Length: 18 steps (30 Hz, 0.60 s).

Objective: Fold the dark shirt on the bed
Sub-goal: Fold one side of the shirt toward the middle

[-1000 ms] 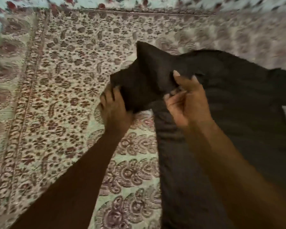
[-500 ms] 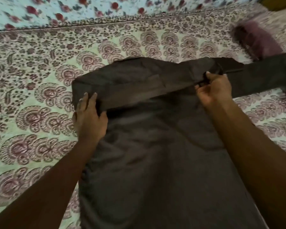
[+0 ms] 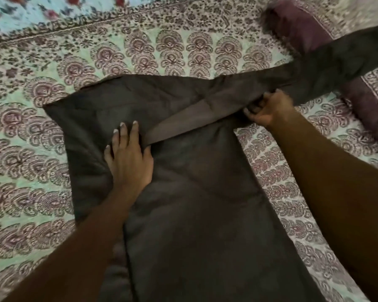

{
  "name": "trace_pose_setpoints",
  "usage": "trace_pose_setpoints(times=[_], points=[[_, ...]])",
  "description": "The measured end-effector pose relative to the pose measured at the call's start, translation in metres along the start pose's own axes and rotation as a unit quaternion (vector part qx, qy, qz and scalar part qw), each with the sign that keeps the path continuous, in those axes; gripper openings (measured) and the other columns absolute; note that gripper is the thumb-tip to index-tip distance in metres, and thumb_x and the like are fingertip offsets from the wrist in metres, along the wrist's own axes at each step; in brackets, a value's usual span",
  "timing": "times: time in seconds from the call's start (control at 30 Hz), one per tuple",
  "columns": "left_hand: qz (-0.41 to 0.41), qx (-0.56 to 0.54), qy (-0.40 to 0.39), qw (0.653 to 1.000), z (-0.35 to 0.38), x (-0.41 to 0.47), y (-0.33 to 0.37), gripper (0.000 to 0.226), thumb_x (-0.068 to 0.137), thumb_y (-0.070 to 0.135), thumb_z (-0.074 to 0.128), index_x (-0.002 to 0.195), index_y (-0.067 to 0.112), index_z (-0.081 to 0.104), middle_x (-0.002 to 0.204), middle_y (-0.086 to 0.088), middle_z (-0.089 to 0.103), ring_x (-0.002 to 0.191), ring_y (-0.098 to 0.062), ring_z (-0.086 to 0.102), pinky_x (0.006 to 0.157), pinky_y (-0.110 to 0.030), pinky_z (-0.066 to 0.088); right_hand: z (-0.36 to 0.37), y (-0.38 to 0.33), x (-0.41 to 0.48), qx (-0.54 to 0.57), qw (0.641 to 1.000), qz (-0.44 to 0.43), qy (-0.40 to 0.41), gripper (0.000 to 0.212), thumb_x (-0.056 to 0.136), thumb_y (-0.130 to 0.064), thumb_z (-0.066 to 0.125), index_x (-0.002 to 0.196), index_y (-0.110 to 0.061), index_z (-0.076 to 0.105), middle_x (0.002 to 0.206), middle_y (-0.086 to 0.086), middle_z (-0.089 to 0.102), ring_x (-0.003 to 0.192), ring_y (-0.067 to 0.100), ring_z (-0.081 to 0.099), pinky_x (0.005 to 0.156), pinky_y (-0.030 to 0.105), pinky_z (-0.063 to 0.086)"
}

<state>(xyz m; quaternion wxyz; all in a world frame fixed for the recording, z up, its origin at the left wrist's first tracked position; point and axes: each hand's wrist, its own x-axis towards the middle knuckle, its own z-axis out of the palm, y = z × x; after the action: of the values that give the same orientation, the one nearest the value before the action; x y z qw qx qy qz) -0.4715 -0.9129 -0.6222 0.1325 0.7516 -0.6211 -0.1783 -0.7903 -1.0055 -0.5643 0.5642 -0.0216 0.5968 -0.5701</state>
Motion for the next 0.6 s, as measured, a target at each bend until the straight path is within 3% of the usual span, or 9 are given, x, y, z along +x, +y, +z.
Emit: trace_pose_setpoints(times=[0.1,0.17,0.27,0.37,0.53,0.6], points=[[-0.007,0.024,-0.009,1.0,0.014,0.005,0.012,0.065,0.102,0.033,0.05,0.163,0.027,0.026,0.173,-0.008,0.016,0.16,-0.029,0.011,0.124,-0.06,0.01,-0.011,-0.002,0.014,0.013,1.0,0.0,0.0,0.045,0.111,-0.042,0.025,0.103,-0.016,0.061,0.13,0.008,0.065,0.102,0.022,0.061,0.094,0.035,0.044],[-0.01,0.026,-0.006,1.0,0.019,0.006,0.018,0.065,0.102,0.035,0.05,0.162,0.029,0.027,0.173,-0.008,0.016,0.159,-0.029,0.012,0.122,-0.062,0.01,-0.011,-0.006,0.018,0.031,0.999,-0.007,-0.009,0.041,0.111,-0.04,0.029,0.114,-0.016,0.062,0.137,0.008,0.063,0.103,0.022,0.062,0.086,0.034,0.047],[0.014,0.049,-0.011,0.999,0.024,0.005,0.025,0.065,0.101,0.037,0.049,0.162,0.029,0.027,0.173,-0.008,0.015,0.159,-0.03,0.012,0.12,-0.066,0.013,-0.013,-0.008,0.019,-0.006,0.999,-0.03,0.023,0.032,0.106,-0.023,0.054,0.138,-0.018,0.054,0.128,0.007,0.068,0.096,0.021,0.065,0.075,0.031,0.051],[0.026,0.091,-0.051,0.994,0.027,0.006,0.026,0.069,0.1,0.041,0.051,0.163,0.032,0.023,0.174,-0.006,0.004,0.159,-0.031,0.005,0.119,-0.068,0.013,-0.022,-0.005,0.022,-0.073,0.985,-0.099,0.12,0.045,0.093,0.002,0.067,0.13,-0.018,0.051,0.117,0.01,0.07,0.092,0.022,0.067,0.069,0.034,0.06],[0.047,0.134,-0.108,0.984,0.028,0.009,0.027,0.078,0.099,0.044,0.054,0.164,0.033,0.012,0.174,0.001,-0.009,0.16,-0.034,-0.007,0.119,-0.071,0.013,-0.047,0.004,0.035,-0.189,0.954,-0.151,0.175,0.056,0.087,0.002,0.074,0.137,-0.006,0.05,0.13,0.013,0.063,0.112,0.028,0.068,0.1,0.042,0.058],[0.075,0.142,-0.127,0.979,0.026,0.009,0.025,0.081,0.1,0.046,0.05,0.166,0.03,0.006,0.174,0.004,-0.012,0.16,-0.029,-0.009,0.121,-0.068,0.014,-0.049,0.011,0.029,-0.315,0.907,-0.19,0.205,0.062,0.085,-0.005,0.073,0.142,-0.003,0.047,0.14,0.017,0.057,0.126,0.032,0.06,0.11,0.041,0.049]])
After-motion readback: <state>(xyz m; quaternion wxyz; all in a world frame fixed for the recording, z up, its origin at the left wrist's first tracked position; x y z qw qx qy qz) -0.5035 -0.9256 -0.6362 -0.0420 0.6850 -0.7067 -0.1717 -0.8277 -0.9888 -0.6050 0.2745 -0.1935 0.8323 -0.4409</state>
